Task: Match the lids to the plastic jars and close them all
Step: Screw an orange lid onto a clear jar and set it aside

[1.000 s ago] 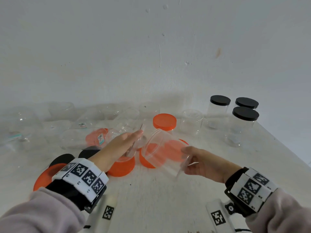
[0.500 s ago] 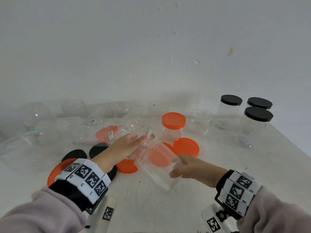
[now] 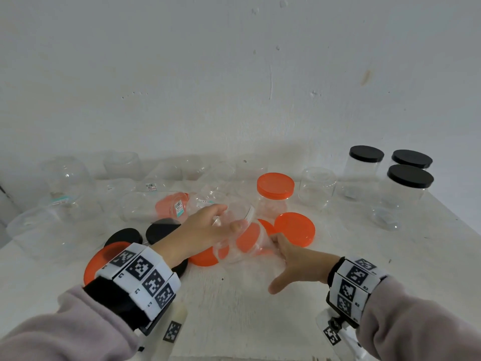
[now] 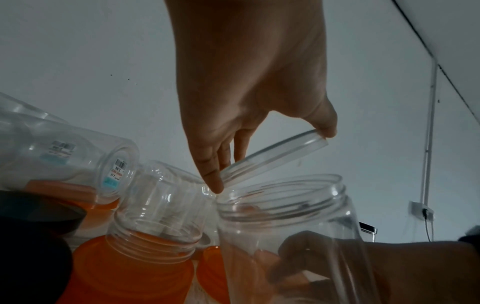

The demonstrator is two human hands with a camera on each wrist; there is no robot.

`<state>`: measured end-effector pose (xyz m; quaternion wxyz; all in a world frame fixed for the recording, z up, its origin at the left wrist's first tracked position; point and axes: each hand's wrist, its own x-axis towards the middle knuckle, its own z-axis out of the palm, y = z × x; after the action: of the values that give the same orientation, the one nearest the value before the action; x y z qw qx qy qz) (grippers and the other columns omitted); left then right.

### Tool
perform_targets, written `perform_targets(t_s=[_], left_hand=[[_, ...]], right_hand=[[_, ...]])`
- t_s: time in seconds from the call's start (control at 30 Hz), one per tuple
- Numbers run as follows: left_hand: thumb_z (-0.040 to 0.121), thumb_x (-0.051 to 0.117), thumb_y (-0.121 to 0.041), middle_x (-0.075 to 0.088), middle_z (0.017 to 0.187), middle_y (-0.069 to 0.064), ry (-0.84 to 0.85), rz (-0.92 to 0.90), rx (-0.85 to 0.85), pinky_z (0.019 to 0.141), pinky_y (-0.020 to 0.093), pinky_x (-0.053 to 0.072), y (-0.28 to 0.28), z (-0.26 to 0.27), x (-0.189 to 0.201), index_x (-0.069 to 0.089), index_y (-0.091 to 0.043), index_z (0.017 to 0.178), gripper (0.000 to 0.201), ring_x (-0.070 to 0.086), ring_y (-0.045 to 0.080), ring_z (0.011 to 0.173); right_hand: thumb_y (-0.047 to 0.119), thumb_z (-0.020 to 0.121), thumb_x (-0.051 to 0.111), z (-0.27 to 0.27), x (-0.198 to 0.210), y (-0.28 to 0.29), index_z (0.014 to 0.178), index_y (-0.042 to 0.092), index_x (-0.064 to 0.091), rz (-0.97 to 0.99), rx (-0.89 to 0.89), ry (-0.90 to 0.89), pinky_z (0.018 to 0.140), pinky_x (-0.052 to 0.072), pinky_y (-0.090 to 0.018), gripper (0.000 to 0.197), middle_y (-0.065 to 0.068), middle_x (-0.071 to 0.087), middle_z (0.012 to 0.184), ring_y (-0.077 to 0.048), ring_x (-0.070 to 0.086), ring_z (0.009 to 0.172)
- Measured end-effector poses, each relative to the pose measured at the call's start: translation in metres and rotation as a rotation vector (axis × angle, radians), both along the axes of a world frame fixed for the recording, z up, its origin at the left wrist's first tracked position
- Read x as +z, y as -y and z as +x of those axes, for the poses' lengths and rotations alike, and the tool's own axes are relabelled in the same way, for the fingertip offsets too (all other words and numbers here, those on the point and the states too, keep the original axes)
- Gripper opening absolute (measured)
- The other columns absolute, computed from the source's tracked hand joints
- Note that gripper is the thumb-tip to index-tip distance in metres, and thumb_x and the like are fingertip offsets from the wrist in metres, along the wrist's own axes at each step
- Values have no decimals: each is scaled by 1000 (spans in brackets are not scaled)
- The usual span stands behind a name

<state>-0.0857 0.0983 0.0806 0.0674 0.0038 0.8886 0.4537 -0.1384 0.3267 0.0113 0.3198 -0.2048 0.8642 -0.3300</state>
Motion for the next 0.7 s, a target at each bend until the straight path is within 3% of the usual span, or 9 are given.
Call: perform_targets(t_s=[0.07, 0.1, 0.2, 0.27, 0.33, 0.4, 0.47, 0.53, 0.7], left_hand=[[49, 58, -83, 51, 109, -39, -33, -9, -42, 75, -1, 39, -4, 4, 2, 46, -50, 114, 74, 47, -28, 95], [51, 57, -80, 52, 94, -46, -49, -24, -56, 67, -7, 36, -6, 5, 4, 43, -54, 100, 57, 41, -37, 85], [72, 69, -63, 39, 80, -65, -116, -50, -103, 66, -12, 28, -13, 5, 5, 40, -54, 90, 35, 33, -43, 82], [69, 64, -63, 50, 90, -53, -123, -101, -121, 68, -6, 34, -14, 2, -2, 44, -48, 100, 39, 42, -34, 88], [62, 66, -74, 38, 108, -41, -118, -185, -140, 73, 0, 30, -15, -2, -10, 42, -41, 127, 77, 39, -23, 97], [57, 68, -76, 33, 117, -33, -124, -237, -158, 80, 5, 29, -18, -5, -15, 36, -32, 140, 99, 35, -16, 105], [61, 71, -71, 33, 129, -24, -125, -263, -170, 92, 14, 29, -24, -6, -18, 33, -29, 143, 100, 34, -5, 119], [64, 72, -68, 33, 137, -18, -118, -269, -180, 97, 20, 28, -29, -7, -23, 31, -30, 144, 98, 32, 0, 124], [66, 73, -66, 25, 150, -16, -127, -274, -202, 100, 20, 23, -38, -8, -31, 24, -31, 148, 102, 20, -5, 130]], right_hand=[[31, 64, 88, -1, -4, -4, 143, 23, 17, 45, 2, -23, 110, 37, -36, 107, 4, 42, 140, -18, 43, 127], [30, 66, 88, -2, -6, -6, 145, 23, 15, 50, 0, -27, 112, 32, -32, 108, 6, 39, 143, -17, 39, 131], [30, 69, 87, -1, -10, -10, 147, 26, 13, 34, 4, -23, 107, 25, -23, 108, 9, 33, 146, -10, 31, 131], [32, 68, 87, -2, -9, -11, 149, 27, 13, 0, -1, -21, 109, 25, -25, 110, 11, 31, 149, -8, 31, 130], [33, 65, 89, -2, -7, -10, 150, 32, 12, -79, -10, -13, 109, 25, -27, 115, 15, 28, 151, -8, 28, 135], [33, 63, 90, -2, -4, -8, 145, 43, 12, -168, -25, 0, 107, 26, -28, 113, 20, 27, 149, -6, 27, 136], [33, 62, 90, 0, -3, -7, 138, 53, 13, -220, -39, 0, 104, 29, -27, 109, 24, 30, 146, -4, 29, 135], [32, 63, 90, 1, -4, -6, 137, 55, 12, -236, -40, -8, 103, 32, -26, 109, 27, 34, 142, -3, 32, 134], [39, 61, 90, 2, -6, -7, 144, 49, 11, -222, -34, -25, 114, 34, -42, 115, 25, 35, 143, -11, 32, 138]])
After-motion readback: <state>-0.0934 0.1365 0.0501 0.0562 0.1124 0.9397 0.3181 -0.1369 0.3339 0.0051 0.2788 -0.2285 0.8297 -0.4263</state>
